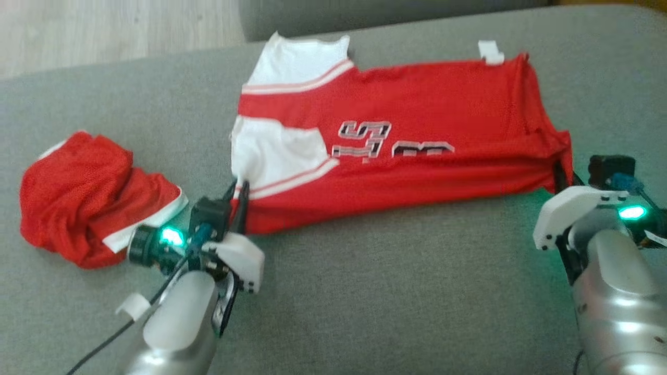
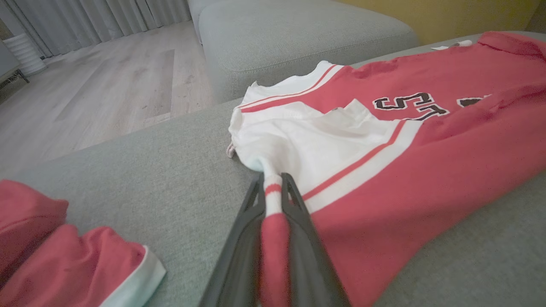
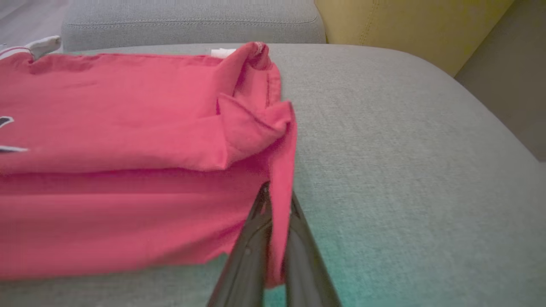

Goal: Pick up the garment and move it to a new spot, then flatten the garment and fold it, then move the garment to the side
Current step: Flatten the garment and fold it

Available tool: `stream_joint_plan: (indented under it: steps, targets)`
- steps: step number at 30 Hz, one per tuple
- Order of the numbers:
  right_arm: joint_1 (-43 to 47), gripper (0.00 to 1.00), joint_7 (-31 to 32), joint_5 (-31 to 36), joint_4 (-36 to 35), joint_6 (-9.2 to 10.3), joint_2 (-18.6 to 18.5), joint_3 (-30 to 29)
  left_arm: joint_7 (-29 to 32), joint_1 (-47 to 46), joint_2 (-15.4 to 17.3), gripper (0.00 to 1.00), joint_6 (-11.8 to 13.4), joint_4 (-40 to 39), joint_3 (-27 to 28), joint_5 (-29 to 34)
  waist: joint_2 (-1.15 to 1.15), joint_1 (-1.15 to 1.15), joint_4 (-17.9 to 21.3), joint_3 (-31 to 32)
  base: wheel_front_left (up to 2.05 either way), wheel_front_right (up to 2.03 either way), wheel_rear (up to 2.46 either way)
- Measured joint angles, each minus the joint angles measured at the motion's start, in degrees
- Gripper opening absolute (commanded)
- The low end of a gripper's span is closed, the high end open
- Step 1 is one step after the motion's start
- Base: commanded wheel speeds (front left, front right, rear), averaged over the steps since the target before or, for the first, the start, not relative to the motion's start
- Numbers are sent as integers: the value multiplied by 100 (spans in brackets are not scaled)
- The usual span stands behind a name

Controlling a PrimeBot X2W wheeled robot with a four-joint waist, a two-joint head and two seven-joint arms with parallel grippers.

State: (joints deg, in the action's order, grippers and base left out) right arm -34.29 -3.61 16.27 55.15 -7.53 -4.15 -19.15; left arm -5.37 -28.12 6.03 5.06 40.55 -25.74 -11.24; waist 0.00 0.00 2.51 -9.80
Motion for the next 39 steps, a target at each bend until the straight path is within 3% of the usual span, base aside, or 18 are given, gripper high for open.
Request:
stream_joint_plan:
  steps: [10, 21, 22, 23, 24, 25, 29, 32, 36, 39]
  targets:
    - [974, 0, 717, -690, -338, 0, -402, 592, 708, 929, 111, 0, -210, -236, -275, -155, 0, -1, -20, 726, 0, 0, 0]
    - [2087, 0, 1525, -1429, -1906, -1, -466, 782, 1397, 1467, 349, 0, -190, -1137, -442, -238, 0, 0, -59, 803, 0, 0, 0]
    - [2142, 42, 1522, -1454, -2059, -1, -437, 747, 1406, 1467, 359, 5, -159, -1188, -443, -240, 0, 0, -52, 778, 0, 0, 0]
    - [2184, 100, 1496, -1462, -2228, 0, -411, 731, 1412, 1467, 367, 47, -133, -1238, -443, -238, 0, 0, -46, 753, 0, 0, 0]
    - [2210, 100, 1410, -1481, -2401, -1, -369, 701, 1410, 1467, 372, 78, -71, -1288, -441, -237, 0, 0, -39, 727, 0, 0, 0]
    - [2209, 100, 1314, -1527, -2561, 0, -310, 637, 1385, 1466, 382, 100, -10, -1321, -435, -235, 0, 0, -29, 699, 0, 0, 0]
    - [2204, 100, 643, -1708, -3147, 0, -168, 556, 1106, 1446, 417, 100, 207, -1437, -338, -231, 0, 1, 8, 576, 0, 0, 0]
    - [2205, 100, -25, -2053, -3453, 0, -14, 649, 522, 1367, 352, 100, 330, -1641, -176, -233, 0, 1, 27, 481, 0, 0, 0]
    - [2258, 100, -755, -2510, -3702, 0, 41, 1158, -586, 1066, 119, 100, 458, -1917, 107, -350, 0, 1, 40, 386, 0, 0, 0]
    - [2430, 100, -989, -2714, -3860, 0, 103, 1521, -875, 992, -15, 100, 513, -2073, 263, -405, 0, 0, 71, 330, 0, 0, 0]
